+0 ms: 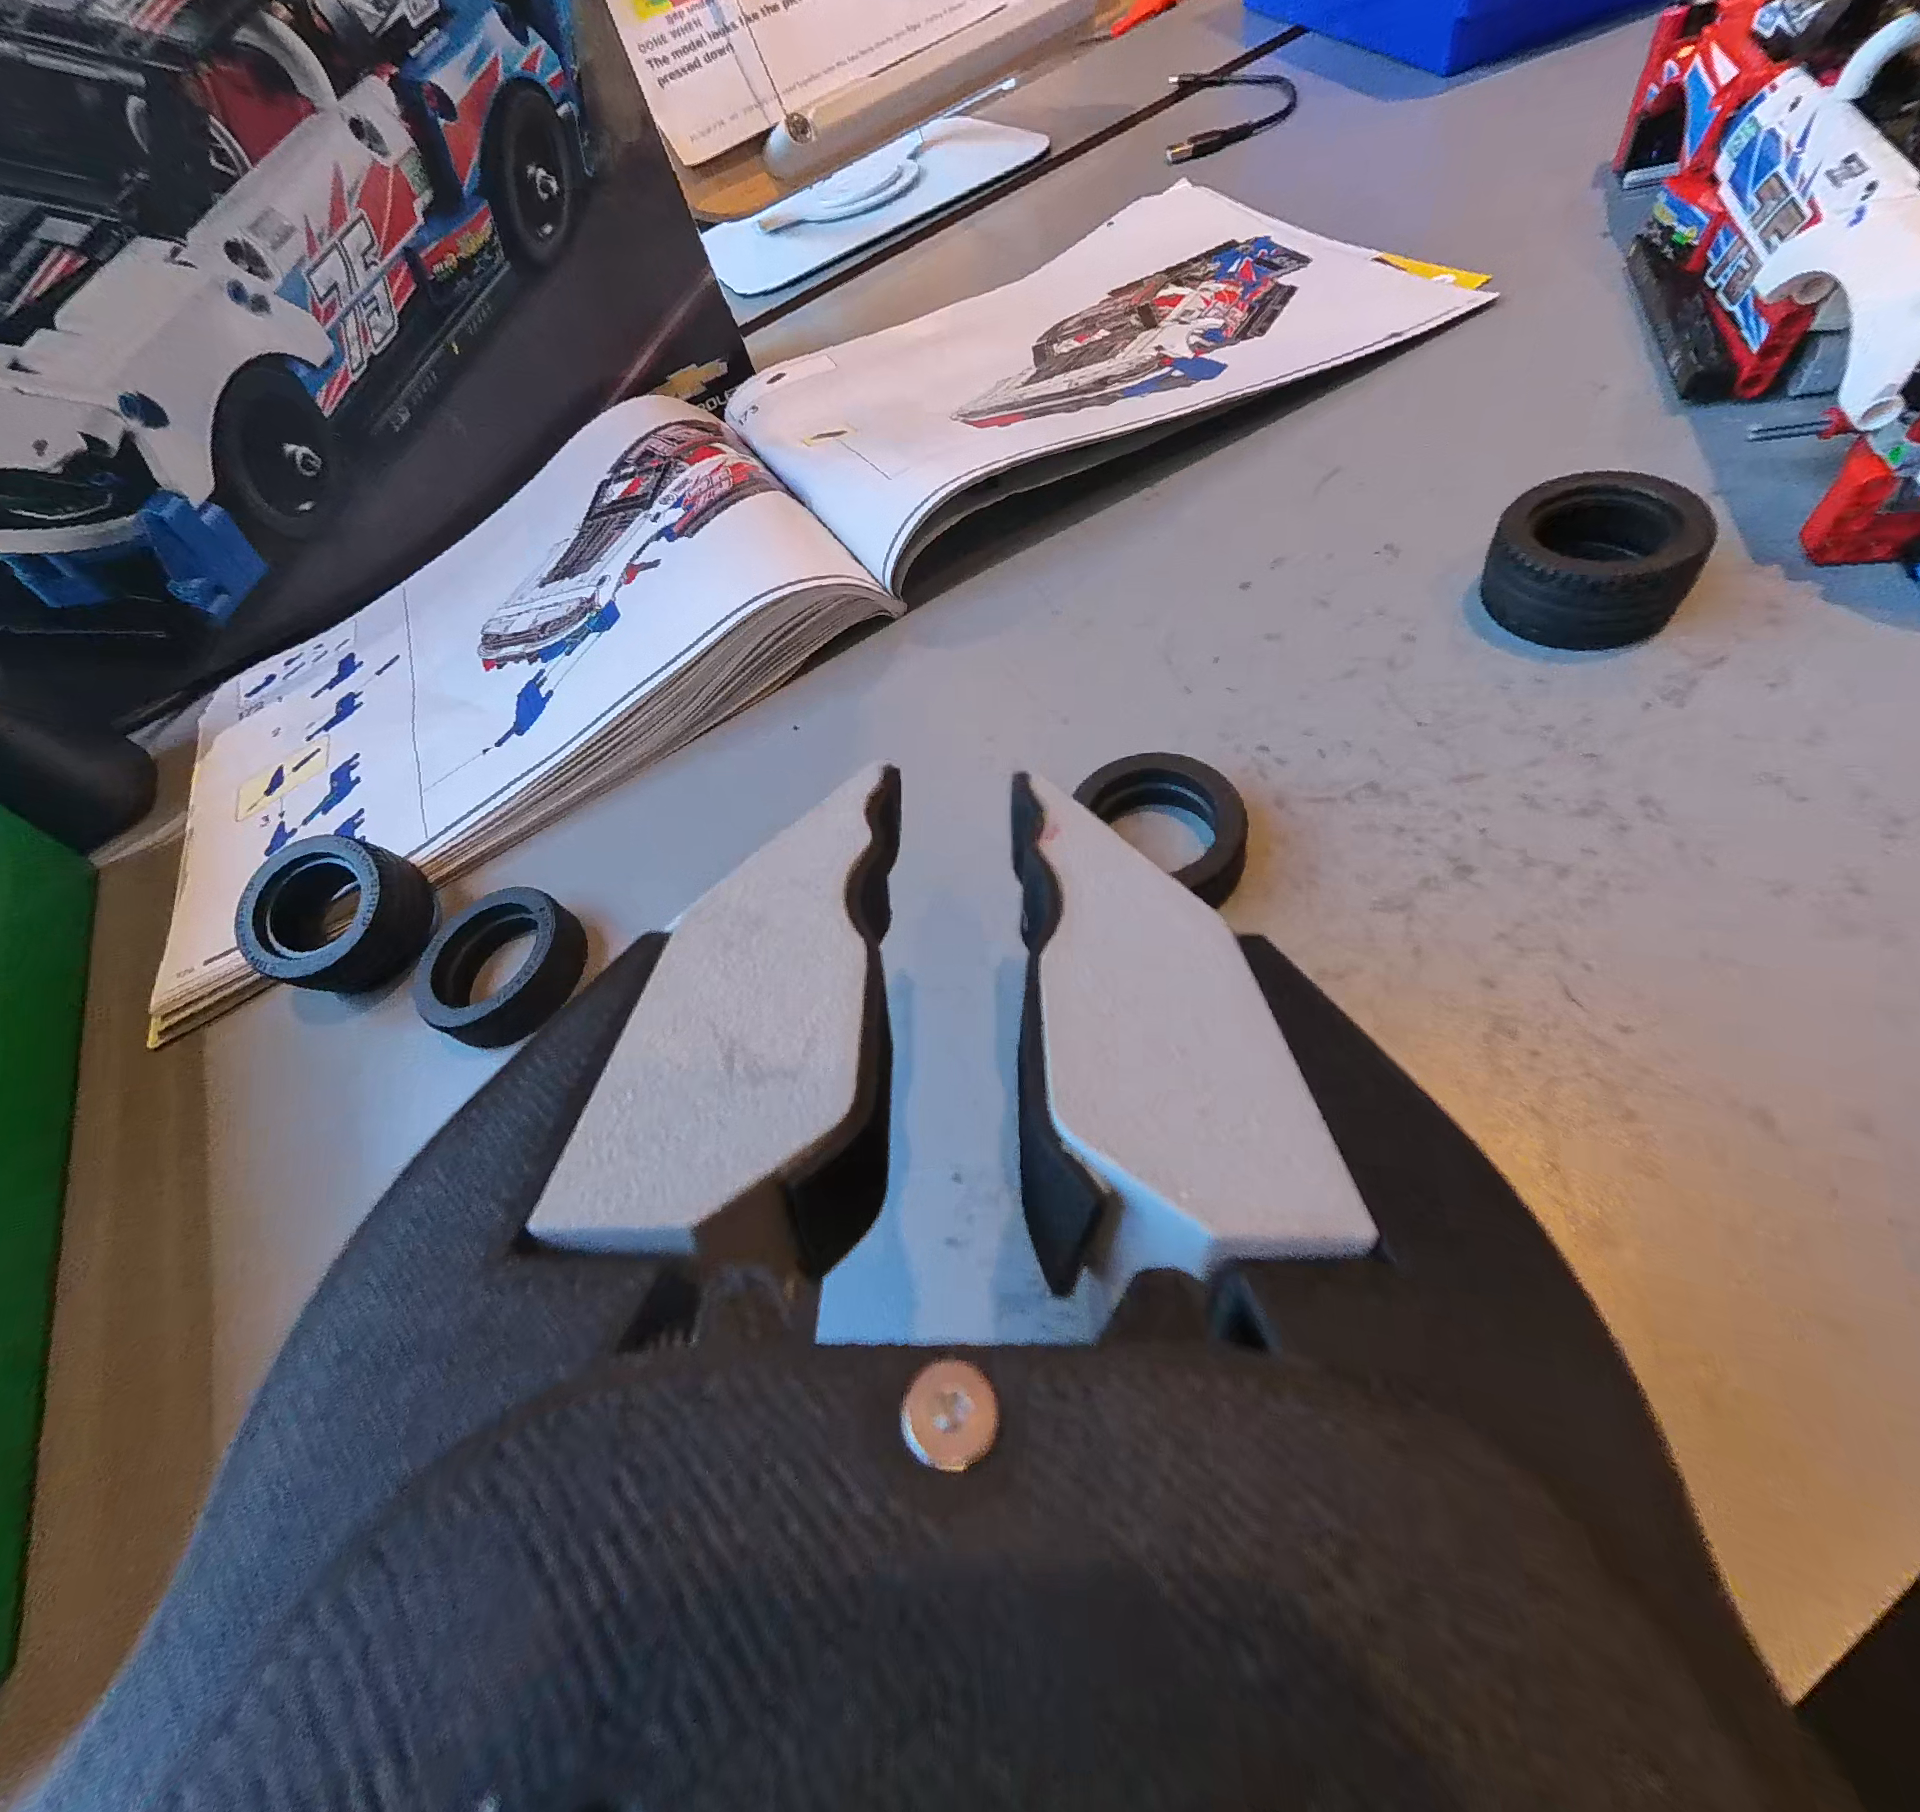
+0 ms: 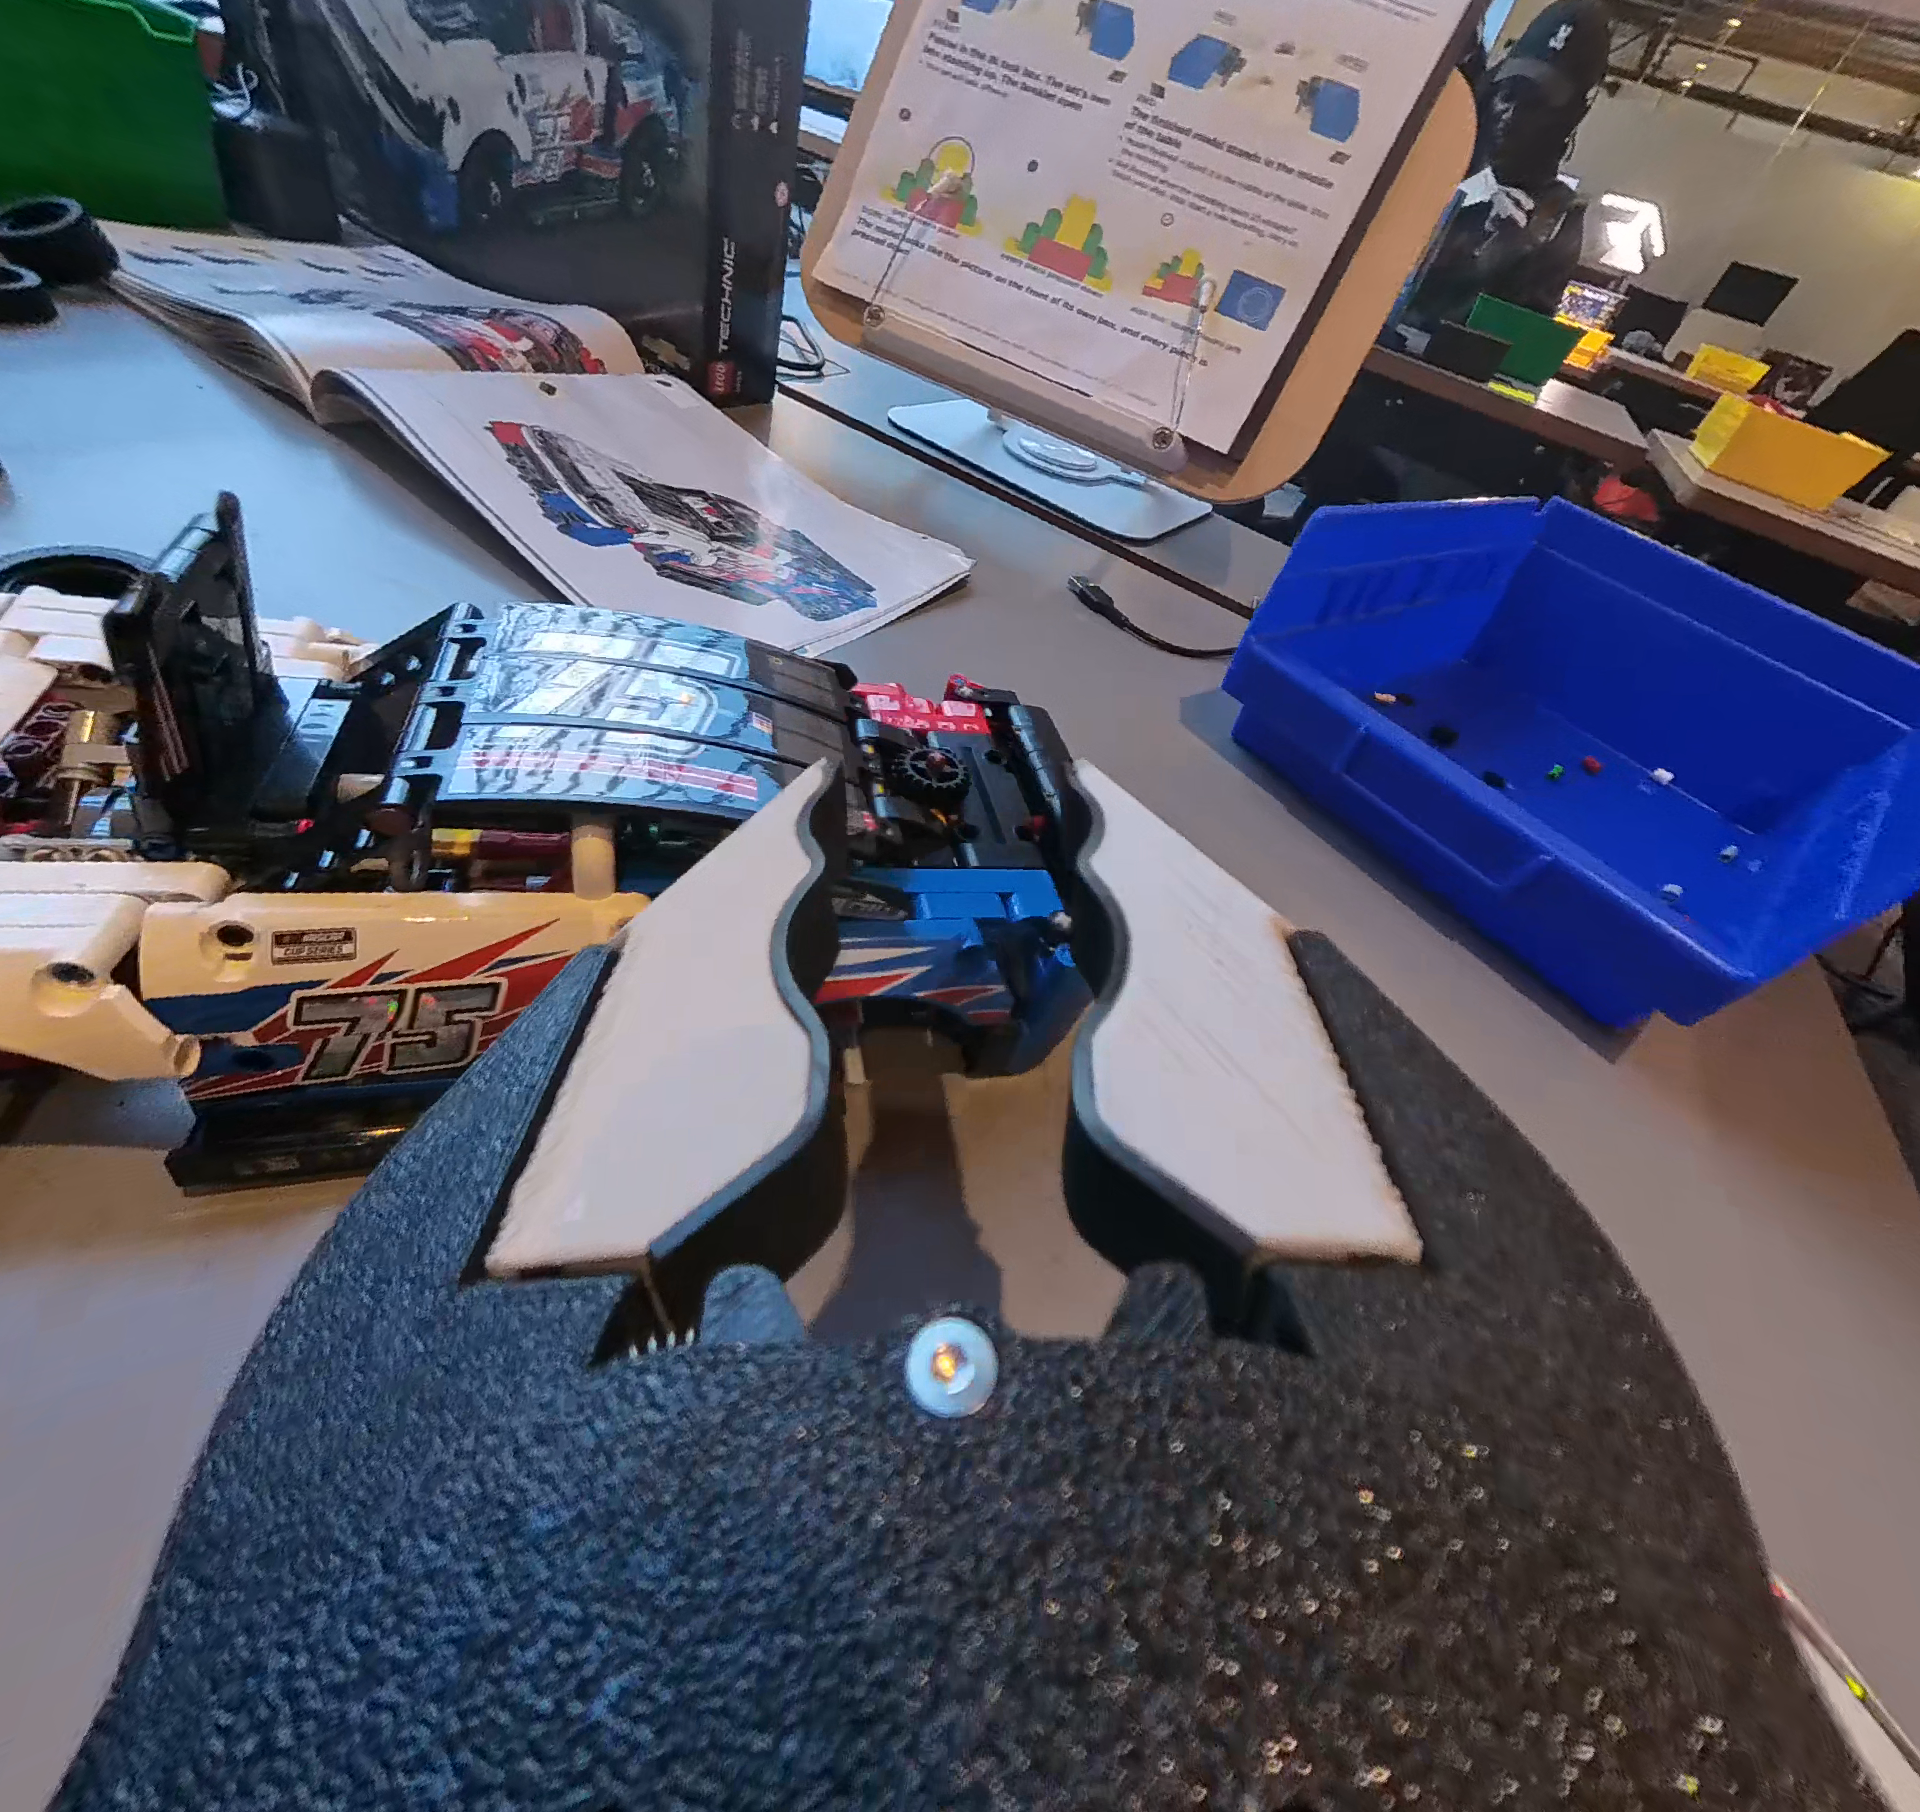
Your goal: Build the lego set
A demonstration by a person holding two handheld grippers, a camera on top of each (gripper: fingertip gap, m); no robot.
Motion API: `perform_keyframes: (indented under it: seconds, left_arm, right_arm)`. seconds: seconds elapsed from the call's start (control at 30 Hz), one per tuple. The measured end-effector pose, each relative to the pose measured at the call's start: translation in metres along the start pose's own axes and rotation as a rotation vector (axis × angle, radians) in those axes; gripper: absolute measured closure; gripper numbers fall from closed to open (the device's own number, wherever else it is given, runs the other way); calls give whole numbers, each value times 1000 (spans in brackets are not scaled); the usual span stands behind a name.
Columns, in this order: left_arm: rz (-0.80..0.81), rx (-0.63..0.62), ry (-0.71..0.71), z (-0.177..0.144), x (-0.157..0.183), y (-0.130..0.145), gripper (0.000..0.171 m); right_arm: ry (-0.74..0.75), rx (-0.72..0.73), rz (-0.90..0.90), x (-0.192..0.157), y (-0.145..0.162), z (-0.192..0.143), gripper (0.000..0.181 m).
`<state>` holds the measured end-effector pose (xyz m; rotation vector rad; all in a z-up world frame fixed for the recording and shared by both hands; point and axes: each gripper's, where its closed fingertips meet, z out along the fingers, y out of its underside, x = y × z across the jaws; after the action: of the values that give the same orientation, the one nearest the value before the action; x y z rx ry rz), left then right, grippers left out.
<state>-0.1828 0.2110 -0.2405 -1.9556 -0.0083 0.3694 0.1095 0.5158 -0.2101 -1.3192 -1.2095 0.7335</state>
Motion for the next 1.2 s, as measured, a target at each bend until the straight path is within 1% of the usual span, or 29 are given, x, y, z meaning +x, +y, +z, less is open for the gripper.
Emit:
perform_keyframes:
  seconds: [0.17,0.33,0.47,0.6,0.7,0.77,0.83,0.9,1.0,1.07,1.17,1.2]
  left_arm:
    - [4,29,-6,-3,0,-3,153]
    - [14,25,31,-3,6,-3,152]
    - [16,47,66,-6,10,-6,152]
    - [-37,28,62,-4,5,-4,152]
    - [-109,47,72,1,0,-9,141]
    - [-163,75,70,8,-6,-19,128]
    - [-210,66,98,21,-7,-31,114]
    - [-228,72,133,39,-7,-52,97]
    - [-181,72,198,74,0,-81,83]
    - [-104,36,250,103,9,-89,84]
    - [-64,-99,368,147,27,-82,84]
    - [-63,-154,384,160,30,-77,83]
  right_arm:
    - [-19,2,-15,-5,-1,1,141]
    - [-4,-7,-23,-4,0,1,141]
    - [13,-32,-24,-1,4,3,143]
    - [35,-65,-32,2,9,6,143]
    - [59,-81,-39,6,12,7,143]
    - [72,-83,-26,10,12,7,143]
    - [85,-79,-5,15,12,6,143]
    - [91,-72,14,18,11,5,143]
    - [95,-69,23,20,11,4,143]
    - [97,-69,18,19,11,4,142]
    - [90,-67,16,18,11,4,143]
    - [87,-65,19,18,11,4,143]
